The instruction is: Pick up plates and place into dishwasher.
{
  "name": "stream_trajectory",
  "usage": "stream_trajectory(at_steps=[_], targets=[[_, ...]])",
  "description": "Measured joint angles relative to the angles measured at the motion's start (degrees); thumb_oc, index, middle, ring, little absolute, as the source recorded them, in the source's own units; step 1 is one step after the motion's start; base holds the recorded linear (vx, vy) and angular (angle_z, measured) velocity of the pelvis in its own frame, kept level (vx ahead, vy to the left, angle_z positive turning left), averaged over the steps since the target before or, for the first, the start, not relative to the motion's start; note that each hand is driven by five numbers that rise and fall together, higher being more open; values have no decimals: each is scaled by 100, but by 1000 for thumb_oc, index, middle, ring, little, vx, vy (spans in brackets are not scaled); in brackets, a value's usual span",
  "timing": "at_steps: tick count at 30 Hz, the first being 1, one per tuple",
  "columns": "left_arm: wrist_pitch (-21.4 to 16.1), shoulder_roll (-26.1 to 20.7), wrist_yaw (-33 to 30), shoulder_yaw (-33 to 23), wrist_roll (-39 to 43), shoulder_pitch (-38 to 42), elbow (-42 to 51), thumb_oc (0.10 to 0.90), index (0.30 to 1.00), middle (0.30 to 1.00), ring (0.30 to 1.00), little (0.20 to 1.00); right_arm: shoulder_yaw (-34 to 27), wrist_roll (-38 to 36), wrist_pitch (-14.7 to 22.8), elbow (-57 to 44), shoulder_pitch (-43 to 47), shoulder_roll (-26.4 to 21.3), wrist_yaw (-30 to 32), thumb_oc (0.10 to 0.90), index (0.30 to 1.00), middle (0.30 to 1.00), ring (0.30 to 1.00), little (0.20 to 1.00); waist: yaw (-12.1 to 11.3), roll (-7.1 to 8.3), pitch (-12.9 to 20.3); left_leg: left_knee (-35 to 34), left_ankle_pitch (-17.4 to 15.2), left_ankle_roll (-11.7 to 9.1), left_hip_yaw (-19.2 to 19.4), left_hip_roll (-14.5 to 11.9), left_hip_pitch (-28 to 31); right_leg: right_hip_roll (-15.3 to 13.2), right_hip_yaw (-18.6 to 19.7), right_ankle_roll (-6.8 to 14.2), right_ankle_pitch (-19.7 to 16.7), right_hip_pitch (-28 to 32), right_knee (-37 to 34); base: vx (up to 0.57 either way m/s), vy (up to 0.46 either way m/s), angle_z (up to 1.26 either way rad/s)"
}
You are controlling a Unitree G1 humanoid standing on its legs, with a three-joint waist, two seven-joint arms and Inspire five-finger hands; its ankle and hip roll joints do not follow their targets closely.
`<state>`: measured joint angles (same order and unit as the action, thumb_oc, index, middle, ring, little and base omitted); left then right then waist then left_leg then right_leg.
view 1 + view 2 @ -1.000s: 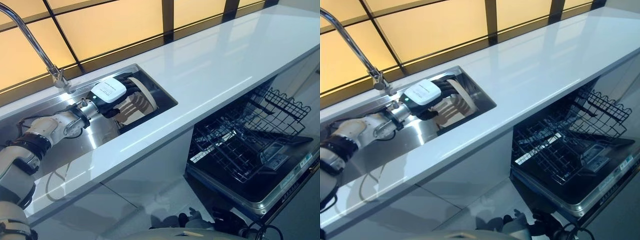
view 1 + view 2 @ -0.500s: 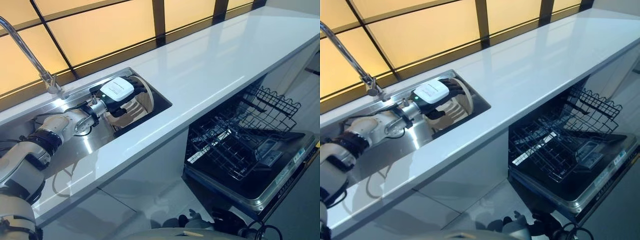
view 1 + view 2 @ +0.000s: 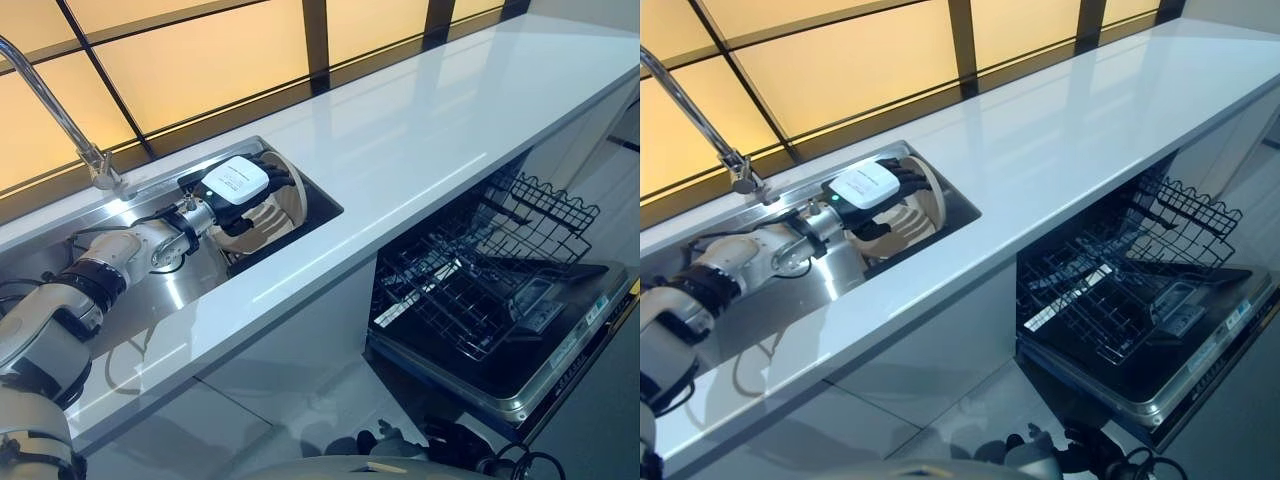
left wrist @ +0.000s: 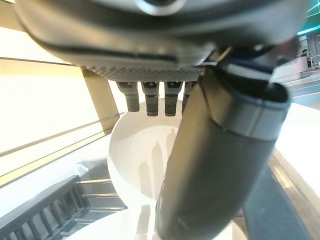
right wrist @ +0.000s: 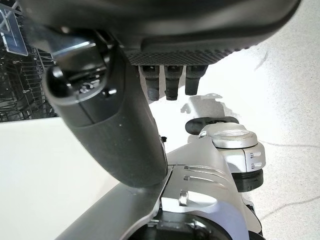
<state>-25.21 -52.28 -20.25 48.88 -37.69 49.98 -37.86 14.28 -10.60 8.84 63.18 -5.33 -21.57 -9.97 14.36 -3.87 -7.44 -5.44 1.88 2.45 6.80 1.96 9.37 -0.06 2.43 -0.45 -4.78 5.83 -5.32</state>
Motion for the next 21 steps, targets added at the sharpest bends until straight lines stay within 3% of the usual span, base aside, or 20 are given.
stream_trajectory(at_steps=[8,21], targets=[[-60,-12,-9,0,-4,-1,-16,800,900,900,900,900,-2,2,3,-1,-43,-1,0,800,900,900,900,900,-50,-1,1,0,1,-1,-53,0,-5,-3,-49,0,0,12,0,-5,-1,2],[-509,-106,-66,-3,-129,-21,-402,800,900,900,900,900,0,1,0,0,-54,-21,0,800,900,900,900,900,-194,-2,2,0,14,-30,-192,4,-18,-13,-173,-3,3,43,-1,-10,-6,5]])
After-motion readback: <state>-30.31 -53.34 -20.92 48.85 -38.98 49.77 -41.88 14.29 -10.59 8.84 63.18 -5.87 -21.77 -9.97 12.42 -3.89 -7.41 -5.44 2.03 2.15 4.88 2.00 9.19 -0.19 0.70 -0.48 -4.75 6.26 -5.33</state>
